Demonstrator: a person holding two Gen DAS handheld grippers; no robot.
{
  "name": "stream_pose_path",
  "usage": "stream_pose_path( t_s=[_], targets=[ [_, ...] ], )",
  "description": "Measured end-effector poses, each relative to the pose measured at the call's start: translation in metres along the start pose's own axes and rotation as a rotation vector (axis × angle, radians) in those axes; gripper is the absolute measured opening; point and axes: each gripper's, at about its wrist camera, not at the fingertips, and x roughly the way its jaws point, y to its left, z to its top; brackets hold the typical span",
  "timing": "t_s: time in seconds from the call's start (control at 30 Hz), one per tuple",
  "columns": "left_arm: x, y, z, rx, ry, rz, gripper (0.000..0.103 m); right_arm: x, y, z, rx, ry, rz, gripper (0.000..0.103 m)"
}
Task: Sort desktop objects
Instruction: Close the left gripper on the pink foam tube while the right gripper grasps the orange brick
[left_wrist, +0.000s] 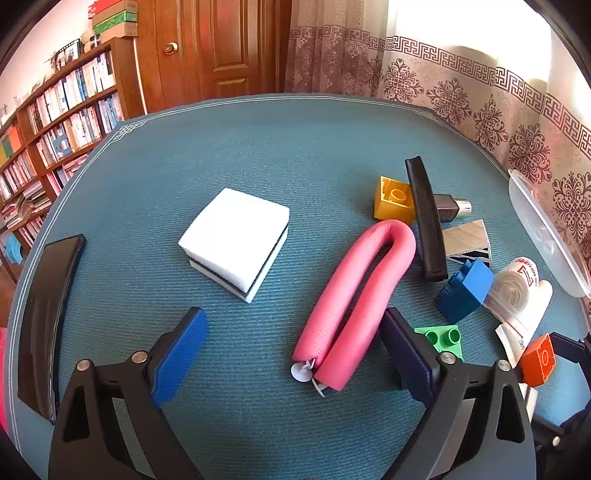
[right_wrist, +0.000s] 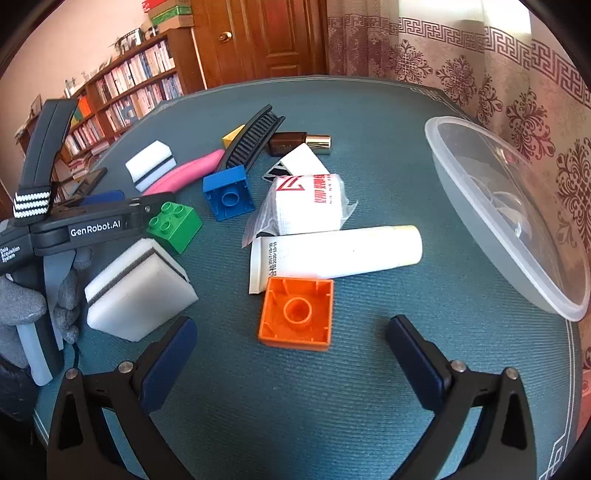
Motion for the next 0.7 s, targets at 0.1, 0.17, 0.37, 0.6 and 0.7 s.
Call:
stream_pose_path(
  t_s=[0.1,0.17,0.37,0.6,0.7],
  targets=[
    [0.001,-0.002,0.005,0.003,0.012,-0.017,0.095,0.005,-0.001,-0.004,0.04,-0.018,0.025,0.103],
    [0.002,-0.005,0.009,0.012,0.019,-0.031,0.094,-0.001,-0.003,-0.002,0.061,-0.026,0.042,0.103],
    [0.003,-0.018,0.014,0.077,0.013,-0.047,0.094,-0.002,0.002,-0.005,0.091,-0.038,0.049,0.103],
    [0.009,-0.023,0.015,0.105,0.008,-0.034,0.073,0.002,0.009,0.003,0.1,-0.051,0.002,0.091],
    [0.008,-0.026,0.016,0.112,-0.012,-0.035,0.055,0.003,0.012,0.003,0.099,-0.058,-0.012,0.075]
  ],
)
